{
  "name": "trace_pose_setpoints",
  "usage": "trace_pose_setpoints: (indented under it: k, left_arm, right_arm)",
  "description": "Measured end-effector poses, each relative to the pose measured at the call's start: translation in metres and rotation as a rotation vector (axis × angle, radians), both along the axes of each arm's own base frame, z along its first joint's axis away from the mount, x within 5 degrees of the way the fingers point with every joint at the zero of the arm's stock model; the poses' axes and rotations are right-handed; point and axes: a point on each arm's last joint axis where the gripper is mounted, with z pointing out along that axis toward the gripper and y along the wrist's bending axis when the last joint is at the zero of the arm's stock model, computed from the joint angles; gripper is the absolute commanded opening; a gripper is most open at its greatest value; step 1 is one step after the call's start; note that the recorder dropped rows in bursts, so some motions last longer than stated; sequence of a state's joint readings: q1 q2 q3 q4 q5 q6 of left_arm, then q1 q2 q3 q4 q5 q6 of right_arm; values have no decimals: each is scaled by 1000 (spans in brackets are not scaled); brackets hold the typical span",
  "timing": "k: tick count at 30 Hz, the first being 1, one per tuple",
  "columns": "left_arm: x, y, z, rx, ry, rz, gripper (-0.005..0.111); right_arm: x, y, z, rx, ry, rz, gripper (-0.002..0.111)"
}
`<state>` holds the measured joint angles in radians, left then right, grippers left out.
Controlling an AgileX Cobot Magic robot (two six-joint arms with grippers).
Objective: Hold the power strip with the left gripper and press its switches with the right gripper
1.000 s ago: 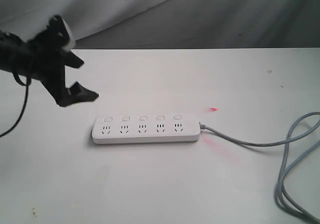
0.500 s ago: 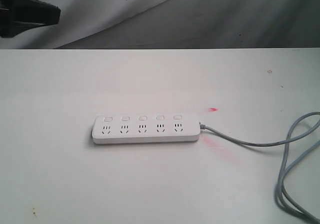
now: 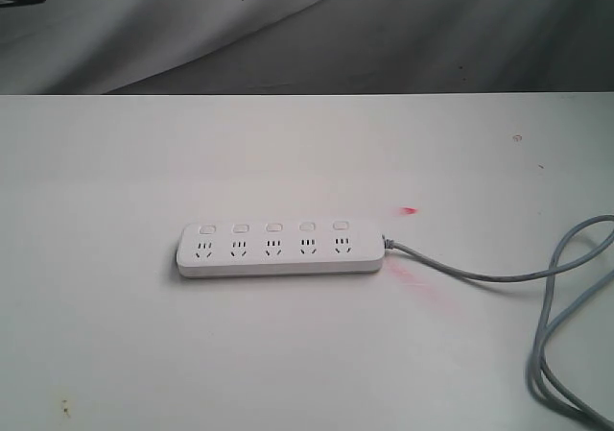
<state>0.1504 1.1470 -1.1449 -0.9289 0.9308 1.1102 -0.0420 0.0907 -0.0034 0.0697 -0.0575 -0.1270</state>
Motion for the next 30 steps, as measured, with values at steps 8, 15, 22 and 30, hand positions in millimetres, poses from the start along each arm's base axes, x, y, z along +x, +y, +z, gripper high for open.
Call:
trace_pose_setpoints:
  k: [8,15,22,30]
  left_arm:
    - [0,1,-1,23,4,1,1]
    - [-6,7,3,18,-43,122,1]
    - [-50,13,2,-102,-290,418,1]
    - [-124,24,-54,-185,-498,620,1]
  right_arm:
    - [0,0,0,0,0,0,0]
    - [0,0,0,0,0,0,0]
    - [0,0,0,0,0,0,0]
    - [0,0,0,0,0,0,0]
